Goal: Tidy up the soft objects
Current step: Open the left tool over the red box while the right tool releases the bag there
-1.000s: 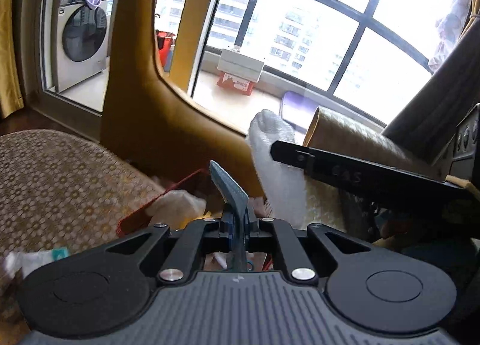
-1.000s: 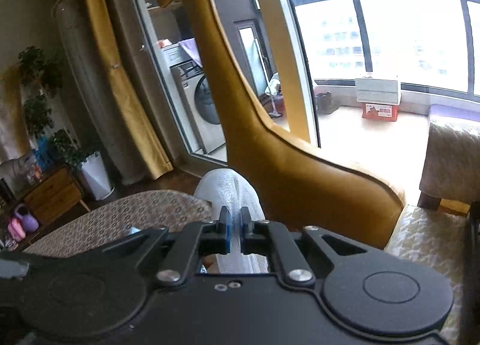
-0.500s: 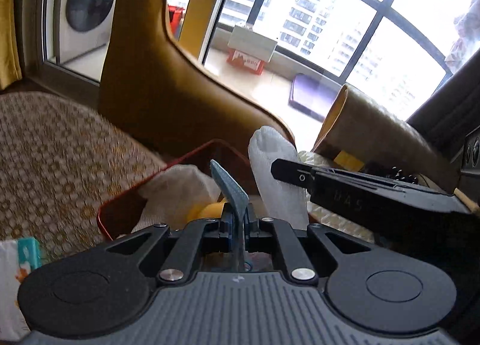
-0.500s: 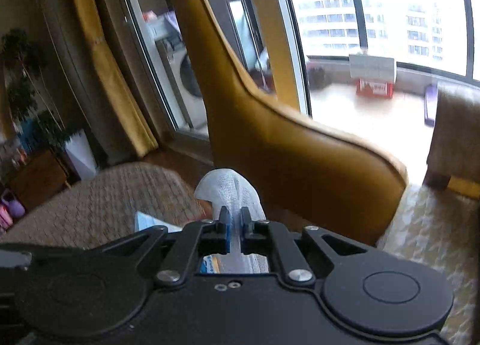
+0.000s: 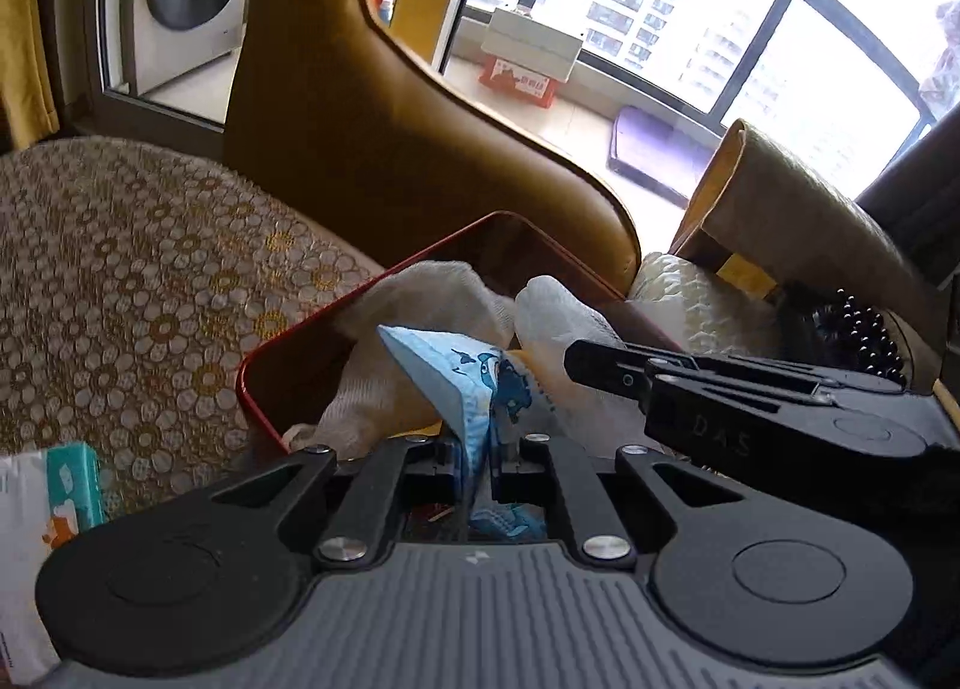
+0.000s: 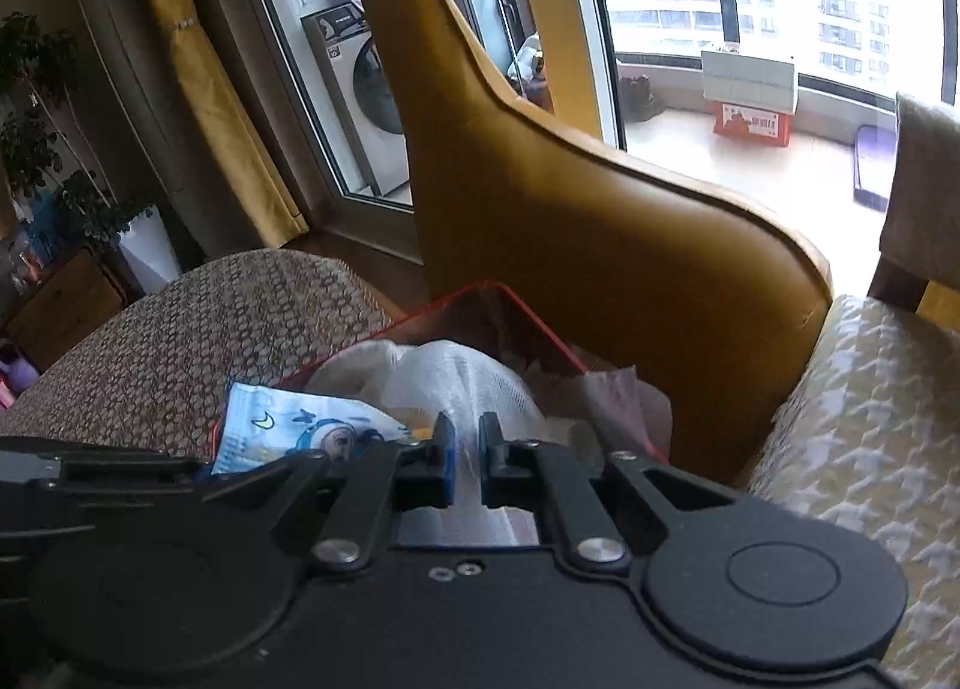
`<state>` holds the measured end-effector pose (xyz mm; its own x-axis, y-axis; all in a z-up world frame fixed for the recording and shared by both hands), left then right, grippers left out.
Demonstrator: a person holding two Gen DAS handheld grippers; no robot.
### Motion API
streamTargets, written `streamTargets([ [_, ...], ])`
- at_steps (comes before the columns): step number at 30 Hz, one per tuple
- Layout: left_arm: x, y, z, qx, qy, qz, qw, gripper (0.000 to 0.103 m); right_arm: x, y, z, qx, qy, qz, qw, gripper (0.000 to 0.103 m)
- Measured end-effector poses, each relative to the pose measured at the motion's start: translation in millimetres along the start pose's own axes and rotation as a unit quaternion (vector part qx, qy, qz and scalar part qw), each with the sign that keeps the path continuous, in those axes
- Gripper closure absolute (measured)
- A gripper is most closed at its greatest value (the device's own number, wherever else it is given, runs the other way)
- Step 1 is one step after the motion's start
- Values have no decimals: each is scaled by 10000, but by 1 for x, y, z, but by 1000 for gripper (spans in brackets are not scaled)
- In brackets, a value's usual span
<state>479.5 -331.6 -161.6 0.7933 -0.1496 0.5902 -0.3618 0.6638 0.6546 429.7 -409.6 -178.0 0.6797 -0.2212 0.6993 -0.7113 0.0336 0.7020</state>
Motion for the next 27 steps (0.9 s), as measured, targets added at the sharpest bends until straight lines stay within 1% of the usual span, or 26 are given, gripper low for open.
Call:
streamTargets([
  [1, -1, 0, -2, -16, 61, 3, 10000, 93, 0, -2, 0, 7, -2, -27, 10000, 98],
  [3, -2, 2, -4, -6, 111, 15, 9999, 87, -3, -3, -1, 29, -9, -53, 10000, 98],
  [4, -2, 3, -5, 11, 102, 18, 9999, 81, -4, -3, -1, 36, -11, -74, 10000, 98],
  [5, -2, 4, -6, 13, 86, 21, 10000, 72, -5, -4, -1, 41, -18, -97, 9999, 97],
  [6, -3, 5, -6, -3, 83, 17, 10000, 67, -5, -5, -1, 50, -31, -124, 9999, 96],
  [7, -3, 5, -7, -23, 97, 28, 9999, 50, -5, -5, 0, 74, -48, -157, 9998, 96],
  [8, -3, 7, -8, 0, 110, 72, 9999, 42, -5, -6, 0, 91, -74, -185, 9998, 94],
  [9, -3, 10, -10, -1, 119, 116, 9999, 40, -5, -6, 0, 103, -106, -199, 9997, 91],
  [13, -4, 20, -10, -47, 163, 188, 9997, 40, -4, -4, 2, 140, -251, -257, 9993, 84],
  [18, -4, 40, -7, 14, 78, 325, 9994, 40, -5, 7, 2, 110, -246, -241, 9993, 69],
  [22, -5, 61, -2, 145, -60, 462, 9988, 40, -8, 18, -1, 113, -125, -254, 9995, 62],
  [27, -8, 89, 5, 259, -222, 597, 9976, 40, -9, 44, -10, 177, 42, -125, 9998, 55],
])
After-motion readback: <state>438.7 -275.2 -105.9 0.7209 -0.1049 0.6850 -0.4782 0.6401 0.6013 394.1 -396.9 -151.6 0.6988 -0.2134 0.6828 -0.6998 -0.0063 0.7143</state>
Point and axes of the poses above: each gripper's, at about its wrist camera, not at the fingertips, and y roughly against the way its jaws point, z to its right, x to its top, the point moved 9 cm from there along -y, roughly the way its jaws point, and after that the axes turned 14 degrees about -x, right-handed, at the moved point
